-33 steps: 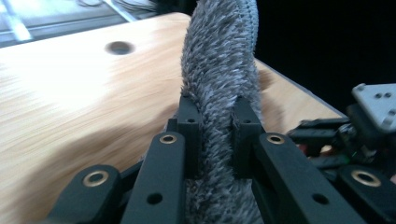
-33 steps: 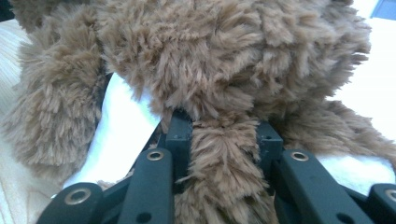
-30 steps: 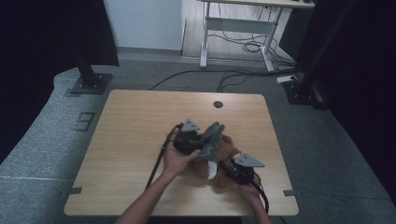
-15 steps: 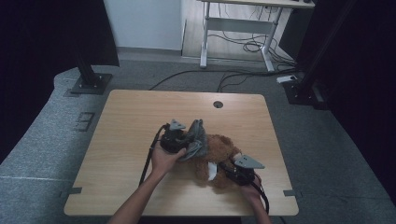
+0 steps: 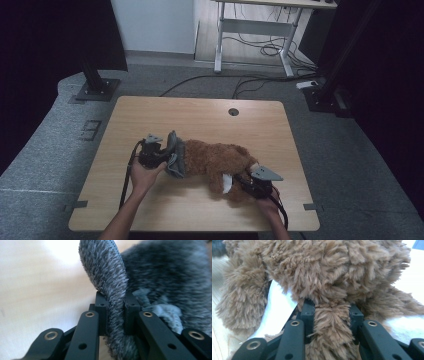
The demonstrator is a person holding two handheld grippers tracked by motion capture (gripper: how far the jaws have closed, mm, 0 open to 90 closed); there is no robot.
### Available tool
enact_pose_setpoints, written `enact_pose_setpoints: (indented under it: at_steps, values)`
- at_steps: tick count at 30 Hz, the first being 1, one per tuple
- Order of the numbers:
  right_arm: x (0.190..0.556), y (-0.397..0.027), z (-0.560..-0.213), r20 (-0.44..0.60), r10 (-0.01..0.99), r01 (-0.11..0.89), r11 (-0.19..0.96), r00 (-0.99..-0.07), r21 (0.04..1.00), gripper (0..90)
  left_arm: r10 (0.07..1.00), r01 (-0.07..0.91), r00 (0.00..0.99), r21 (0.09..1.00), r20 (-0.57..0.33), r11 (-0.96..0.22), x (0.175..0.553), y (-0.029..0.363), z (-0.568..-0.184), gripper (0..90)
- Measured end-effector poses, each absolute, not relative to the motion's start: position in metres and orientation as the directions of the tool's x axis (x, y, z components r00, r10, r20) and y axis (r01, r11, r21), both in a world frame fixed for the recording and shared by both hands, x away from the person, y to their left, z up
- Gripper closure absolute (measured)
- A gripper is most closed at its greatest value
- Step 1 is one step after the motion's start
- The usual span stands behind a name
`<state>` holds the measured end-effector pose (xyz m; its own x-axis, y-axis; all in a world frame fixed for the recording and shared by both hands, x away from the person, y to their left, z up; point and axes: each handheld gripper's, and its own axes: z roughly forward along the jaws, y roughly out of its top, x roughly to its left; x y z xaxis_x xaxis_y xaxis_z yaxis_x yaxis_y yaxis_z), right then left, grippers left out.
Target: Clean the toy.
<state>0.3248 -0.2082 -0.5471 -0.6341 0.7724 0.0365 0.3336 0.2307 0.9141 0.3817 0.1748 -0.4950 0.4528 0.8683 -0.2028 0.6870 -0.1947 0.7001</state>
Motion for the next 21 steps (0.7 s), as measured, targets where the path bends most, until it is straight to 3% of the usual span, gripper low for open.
enact_pose_setpoints:
  at_steps: [4,7,15,21]
  values:
    - [0.325,-0.208,-0.548,0.040,0.774,0.336,0.227,-0.631,0.914,67.3,0.861,0.729,0.459,0.647,-0.221,-0.222,0.382,0.166,-0.531,77.5]
    - [0.325,-0.209,-0.548,0.041,0.775,0.337,0.225,-0.631,0.914,67.3,0.857,0.725,0.459,0.657,-0.235,-0.208,0.383,0.163,-0.529,77.4]
    - [0.326,-0.210,-0.548,0.040,0.773,0.338,0.230,-0.633,0.913,67.3,0.849,0.592,0.494,0.787,-0.186,-0.172,0.376,0.167,-0.455,77.1]
    - [0.328,-0.209,-0.548,0.037,0.775,0.337,0.230,-0.631,0.913,67.1,0.796,0.486,0.594,0.839,-0.114,-0.243,0.379,0.118,-0.409,76.8]
